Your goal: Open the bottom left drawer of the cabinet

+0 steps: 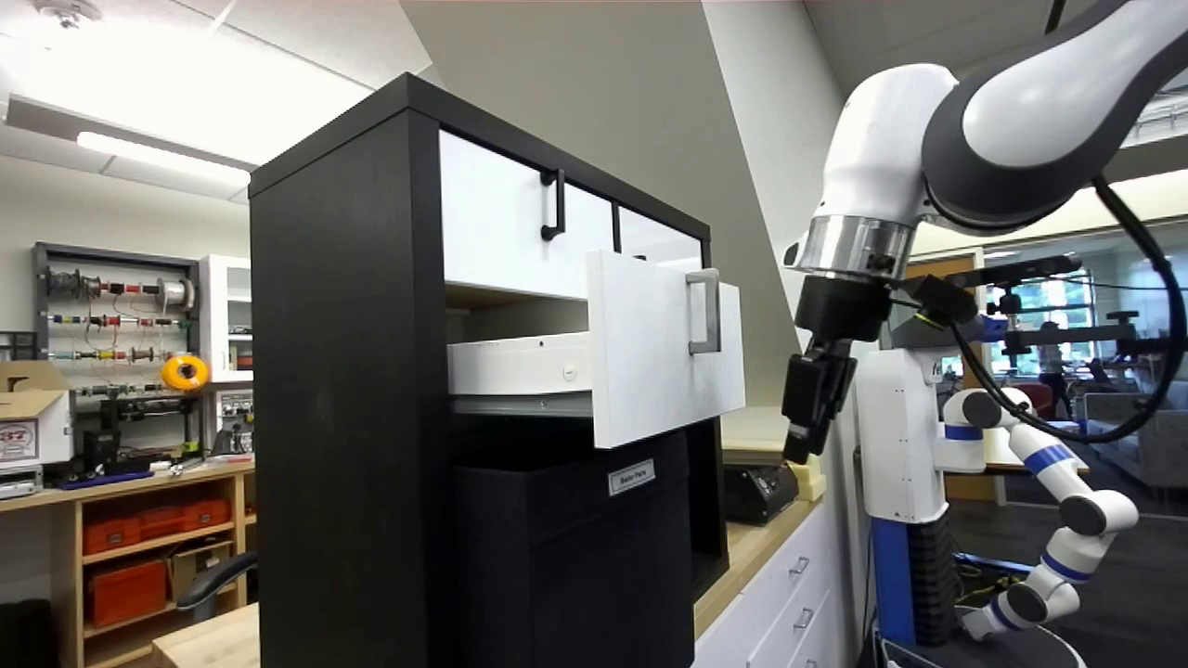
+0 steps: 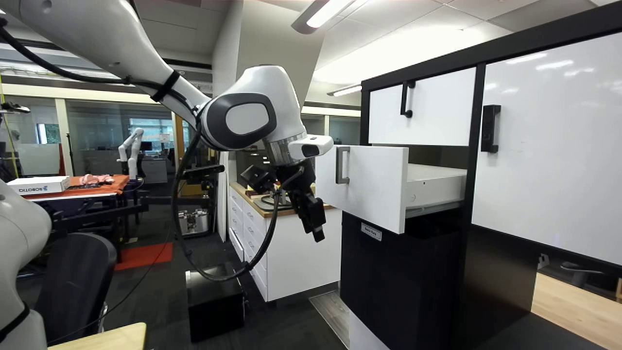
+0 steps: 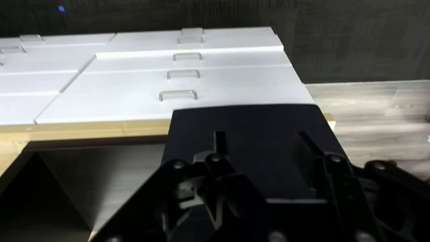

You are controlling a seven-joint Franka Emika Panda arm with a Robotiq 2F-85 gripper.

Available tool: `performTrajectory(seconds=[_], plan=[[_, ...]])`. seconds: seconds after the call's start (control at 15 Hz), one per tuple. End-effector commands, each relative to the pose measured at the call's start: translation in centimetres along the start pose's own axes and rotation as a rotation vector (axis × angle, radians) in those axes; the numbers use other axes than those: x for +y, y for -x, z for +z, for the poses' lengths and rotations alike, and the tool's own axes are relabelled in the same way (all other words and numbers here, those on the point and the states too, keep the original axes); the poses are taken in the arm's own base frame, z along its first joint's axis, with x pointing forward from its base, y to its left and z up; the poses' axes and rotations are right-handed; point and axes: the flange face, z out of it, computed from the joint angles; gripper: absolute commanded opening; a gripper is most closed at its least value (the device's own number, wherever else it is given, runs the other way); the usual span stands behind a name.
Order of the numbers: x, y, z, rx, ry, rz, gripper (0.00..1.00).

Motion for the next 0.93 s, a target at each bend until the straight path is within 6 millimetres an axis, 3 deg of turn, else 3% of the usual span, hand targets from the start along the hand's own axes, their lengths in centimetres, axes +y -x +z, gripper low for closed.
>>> performTrajectory(seconds=[0.0,0.2,0.67,0.87], plan=[[0.4,0.5,0.6,-0.144,0.025,0.001,0.85],[0.2,0.6,0.3,-0.242,0.018,-0.015,1.00],[0.2,-0.5,-1.8,-0.309,0.049,-0.009,1.00],[0.1,0.0,-1.7,-0.286,0.038,-0.002,1.00]])
